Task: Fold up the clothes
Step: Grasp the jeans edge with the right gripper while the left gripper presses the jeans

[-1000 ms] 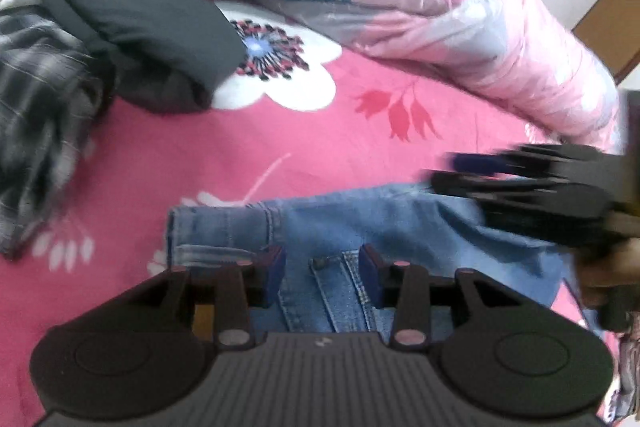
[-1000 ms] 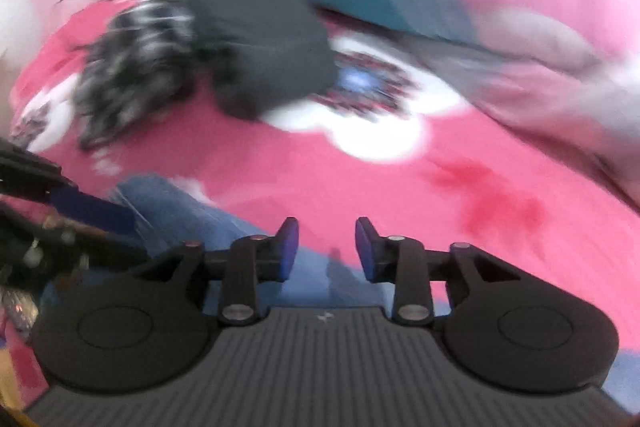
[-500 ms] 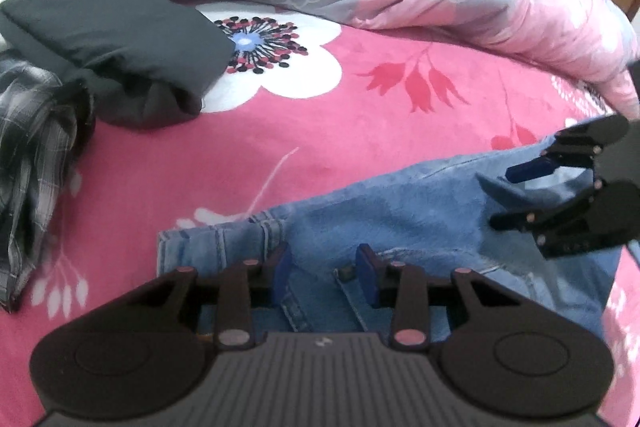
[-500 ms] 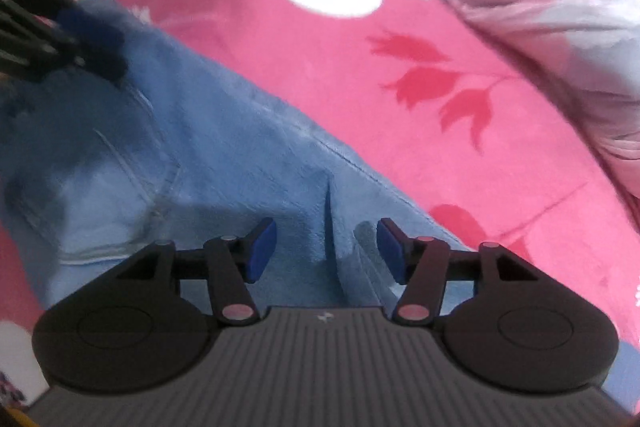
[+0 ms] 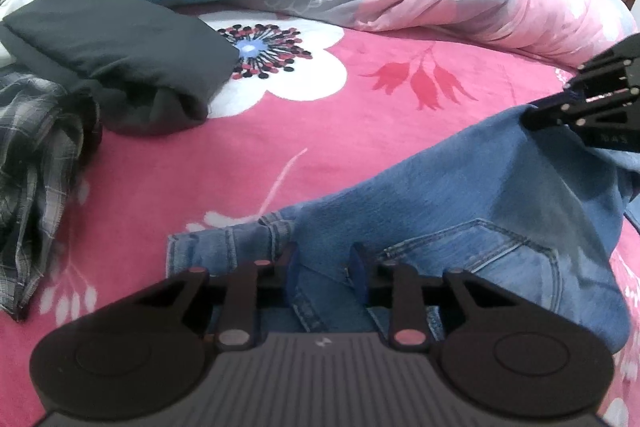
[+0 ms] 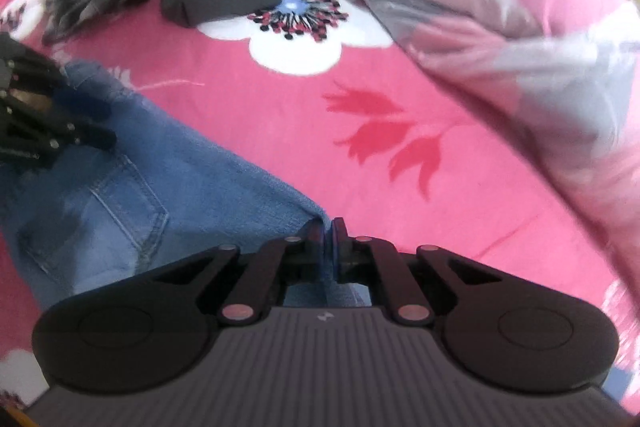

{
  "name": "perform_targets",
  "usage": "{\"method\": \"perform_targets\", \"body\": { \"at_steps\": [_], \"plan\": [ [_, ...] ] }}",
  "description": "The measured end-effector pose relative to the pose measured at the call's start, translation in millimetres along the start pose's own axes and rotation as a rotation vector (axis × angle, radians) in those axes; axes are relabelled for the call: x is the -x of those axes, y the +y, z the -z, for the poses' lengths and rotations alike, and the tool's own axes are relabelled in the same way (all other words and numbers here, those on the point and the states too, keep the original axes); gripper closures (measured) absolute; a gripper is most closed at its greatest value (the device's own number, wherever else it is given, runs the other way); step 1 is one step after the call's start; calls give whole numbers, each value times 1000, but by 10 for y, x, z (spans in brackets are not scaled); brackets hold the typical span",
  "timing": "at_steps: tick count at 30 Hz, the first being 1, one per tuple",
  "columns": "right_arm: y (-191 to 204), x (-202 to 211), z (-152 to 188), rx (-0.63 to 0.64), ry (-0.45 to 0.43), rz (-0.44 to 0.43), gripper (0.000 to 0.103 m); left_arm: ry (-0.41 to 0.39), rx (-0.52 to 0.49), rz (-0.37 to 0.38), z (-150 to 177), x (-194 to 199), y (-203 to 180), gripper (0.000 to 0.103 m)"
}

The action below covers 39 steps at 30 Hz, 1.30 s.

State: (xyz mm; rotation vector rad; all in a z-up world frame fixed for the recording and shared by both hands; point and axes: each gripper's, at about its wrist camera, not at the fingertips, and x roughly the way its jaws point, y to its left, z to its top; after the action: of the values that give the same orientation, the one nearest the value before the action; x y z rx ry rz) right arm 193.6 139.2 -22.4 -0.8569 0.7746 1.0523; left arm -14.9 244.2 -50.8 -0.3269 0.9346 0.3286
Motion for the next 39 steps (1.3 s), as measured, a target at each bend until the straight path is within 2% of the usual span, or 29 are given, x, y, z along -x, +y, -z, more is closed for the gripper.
{"method": "perform_targets", "body": {
  "at_steps": [6, 9, 17, 26, 29, 31, 32, 33, 34, 36, 37, 39],
  "plan": [
    [-84, -308, -41, -27, 41, -4, 101, -7, -14, -11, 1, -35, 13, 78],
    [-111, -473, 31, -56, 85, -18, 101, -10, -33, -11, -3, -44, 2, 79],
    [-170, -663, 129, -174, 131, -51, 101, -23, -89, -8, -22, -122, -30, 79],
    [-194, -753, 217, -251, 118, -71, 101, -30, -112, -6, 2, -164, -44, 79],
    [-173, -727, 194, -234, 123, -62, 97, -21, -115, -10, -21, -157, -58, 79],
    [-191, -666, 163, -245, 132, -44, 88, -12, -111, -12, -37, -141, -65, 79],
    [-206, -600, 171, -256, 117, -32, 66, -8, -107, -14, -43, -132, -68, 79],
    [-222, -531, 183, -267, 100, -21, 39, -5, -104, -17, -47, -124, -76, 79],
    [-238, -462, 195, -278, 83, -10, 31, -2, -101, -23, -53, -117, -88, 79],
    [-262, -253, 256, -300, 4, -20, 20, 4, -95, -36, -74, -98, -119, 77],
    [-268, -153, 296, -308, -27, -27, 19, 6, -92, -38, -86, -82, -139, 68],
    [-278, -1, 372, -325, -62, -24, 17, -2, -95, -43, -101, -23, -222, 56]
  ]
}}
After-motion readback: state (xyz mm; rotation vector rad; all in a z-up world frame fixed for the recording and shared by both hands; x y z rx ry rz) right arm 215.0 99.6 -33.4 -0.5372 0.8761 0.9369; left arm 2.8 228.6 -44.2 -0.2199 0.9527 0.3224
